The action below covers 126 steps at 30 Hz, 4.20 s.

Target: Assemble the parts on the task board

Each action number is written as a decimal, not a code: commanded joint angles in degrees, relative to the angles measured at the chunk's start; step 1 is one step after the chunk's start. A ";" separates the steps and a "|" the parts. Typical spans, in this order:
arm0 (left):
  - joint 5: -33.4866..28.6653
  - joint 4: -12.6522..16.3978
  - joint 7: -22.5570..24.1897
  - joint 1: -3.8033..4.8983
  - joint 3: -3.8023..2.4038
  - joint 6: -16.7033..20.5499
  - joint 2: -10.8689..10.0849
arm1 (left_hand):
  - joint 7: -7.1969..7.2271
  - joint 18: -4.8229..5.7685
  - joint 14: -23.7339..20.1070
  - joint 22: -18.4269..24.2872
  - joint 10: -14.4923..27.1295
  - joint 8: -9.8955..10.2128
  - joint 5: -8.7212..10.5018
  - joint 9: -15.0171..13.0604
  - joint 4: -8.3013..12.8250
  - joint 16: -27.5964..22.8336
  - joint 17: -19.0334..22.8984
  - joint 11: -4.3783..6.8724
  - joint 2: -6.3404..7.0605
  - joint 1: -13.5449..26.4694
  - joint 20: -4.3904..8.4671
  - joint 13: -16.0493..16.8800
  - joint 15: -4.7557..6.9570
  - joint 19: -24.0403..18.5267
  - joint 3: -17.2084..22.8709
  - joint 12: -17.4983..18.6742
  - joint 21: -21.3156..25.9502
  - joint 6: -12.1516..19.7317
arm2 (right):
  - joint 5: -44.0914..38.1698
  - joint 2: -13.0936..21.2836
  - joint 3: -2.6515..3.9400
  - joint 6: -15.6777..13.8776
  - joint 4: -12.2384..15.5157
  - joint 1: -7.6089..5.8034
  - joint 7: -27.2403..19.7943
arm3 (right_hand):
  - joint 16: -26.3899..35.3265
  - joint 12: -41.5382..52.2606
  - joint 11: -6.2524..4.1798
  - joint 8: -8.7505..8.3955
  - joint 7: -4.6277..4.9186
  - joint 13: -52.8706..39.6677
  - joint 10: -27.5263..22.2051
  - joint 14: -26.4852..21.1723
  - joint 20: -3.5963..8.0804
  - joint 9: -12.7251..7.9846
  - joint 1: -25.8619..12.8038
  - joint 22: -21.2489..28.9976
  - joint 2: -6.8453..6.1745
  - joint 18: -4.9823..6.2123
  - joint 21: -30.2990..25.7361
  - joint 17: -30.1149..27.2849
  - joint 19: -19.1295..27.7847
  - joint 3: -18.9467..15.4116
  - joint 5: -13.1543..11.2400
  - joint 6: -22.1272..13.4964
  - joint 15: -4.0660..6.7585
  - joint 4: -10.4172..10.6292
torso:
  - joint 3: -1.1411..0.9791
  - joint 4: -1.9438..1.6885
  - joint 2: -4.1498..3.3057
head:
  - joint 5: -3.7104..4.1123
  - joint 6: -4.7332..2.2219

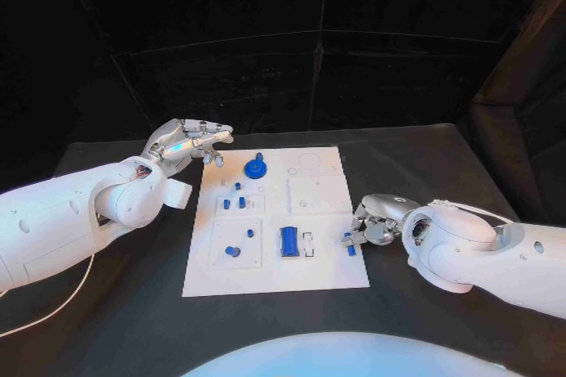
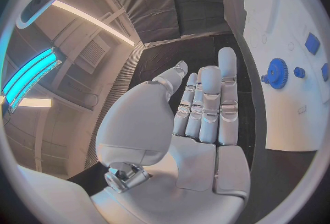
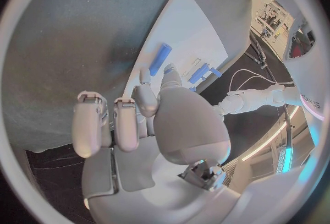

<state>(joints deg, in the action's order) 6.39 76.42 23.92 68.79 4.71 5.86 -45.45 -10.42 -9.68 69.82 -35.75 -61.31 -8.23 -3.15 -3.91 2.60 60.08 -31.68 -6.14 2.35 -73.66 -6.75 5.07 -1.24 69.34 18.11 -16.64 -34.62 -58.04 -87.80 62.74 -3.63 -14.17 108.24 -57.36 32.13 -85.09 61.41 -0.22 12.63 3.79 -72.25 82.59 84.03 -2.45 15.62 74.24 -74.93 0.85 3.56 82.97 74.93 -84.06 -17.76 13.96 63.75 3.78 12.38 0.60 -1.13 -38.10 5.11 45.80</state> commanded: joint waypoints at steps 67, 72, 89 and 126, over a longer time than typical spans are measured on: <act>-0.19 0.53 0.17 -0.22 -0.02 -0.47 -0.54 | 0.03 -0.76 -0.41 0.12 0.55 -0.41 0.07 -0.07 0.14 -0.01 0.14 -0.02 -0.25 -0.46 -0.27 0.09 -0.11 -0.06 -0.41 -0.36 0.34 0.58 | 4.98 -4.99 0.01 -9.28 2.32 0.74 1.81 | -0.35 1.77 -1.11 -1.85 -0.50 -0.73 -0.24 4.13 1.15 3.89 6.24 -1.68 -5.25 -0.76 0.27 5.48 -0.74 21.47 17.45 1.03 1.25 -2.64 | 0.11 -0.10 0.01 | -1.00 0.31; -0.19 0.57 0.16 -0.21 -0.02 -0.44 -0.58 | 0.03 -0.76 -0.41 0.12 0.55 -0.41 0.07 -0.07 0.14 -0.01 0.14 -0.02 -0.25 -0.46 -0.27 0.09 -0.11 -0.06 -0.41 -0.36 0.34 0.58 | 5.72 -6.22 0.01 -9.22 1.76 0.74 2.26 | -0.35 1.89 -1.12 -1.84 -0.52 -0.78 -0.16 4.14 1.16 4.05 5.65 -1.65 -5.63 -0.75 0.25 5.49 -0.73 22.06 17.44 1.06 1.25 -2.14 | 0.09 -0.07 -0.01 | -1.23 0.35; -0.19 0.63 0.15 -0.21 -0.02 -0.50 -0.59 | 0.02 -0.76 -0.43 0.13 0.60 -0.47 0.08 -0.07 0.16 0.02 0.14 -0.03 -0.29 -0.52 -0.27 0.09 -0.11 -0.05 -0.42 -0.42 0.36 0.63 | 6.42 -9.50 0.01 -6.48 0.21 0.73 4.43 | -0.55 3.10 -1.26 -1.47 -0.78 -1.39 0.70 4.23 1.24 5.09 -0.26 -1.91 -7.14 -0.80 0.35 5.89 -0.91 22.46 19.41 1.86 1.36 2.49 | 0.01 0.01 0.04 | -1.74 0.47; -0.19 0.59 -0.29 -0.21 -0.02 -0.99 -0.55 | -0.03 -0.76 -0.53 0.15 0.69 -0.51 0.09 -0.06 0.09 -0.05 0.36 -0.08 -0.24 -0.41 -0.29 0.08 -0.13 -0.04 -0.54 -0.48 0.39 0.71 | 5.61 -11.57 0.03 -6.08 -1.04 0.72 5.62 | -0.49 2.64 -1.53 -0.77 -1.25 -1.09 0.90 4.23 1.39 6.80 -10.52 -2.03 -3.00 -0.81 0.29 5.87 -0.98 15.84 11.91 2.80 1.54 4.35 | 0.03 0.02 0.03 | -1.74 0.46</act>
<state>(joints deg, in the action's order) 6.38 76.92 23.52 68.51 4.73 5.57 -46.02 -10.43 -9.68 69.62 -35.69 -60.90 -8.45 -3.15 -3.92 2.76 60.08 -31.37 -6.14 2.35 -73.66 -6.75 5.07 -1.45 69.34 17.95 -16.86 -34.62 -57.63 -81.90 51.23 -3.61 -19.94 107.02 -56.59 37.92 -85.31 64.36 -1.54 11.59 2.57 -73.41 83.13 83.94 -1.43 22.36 64.33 -74.95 -2.26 3.55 82.97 74.93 -83.86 -1.50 26.84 66.21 4.94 16.74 0.63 -1.10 -38.07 3.36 46.27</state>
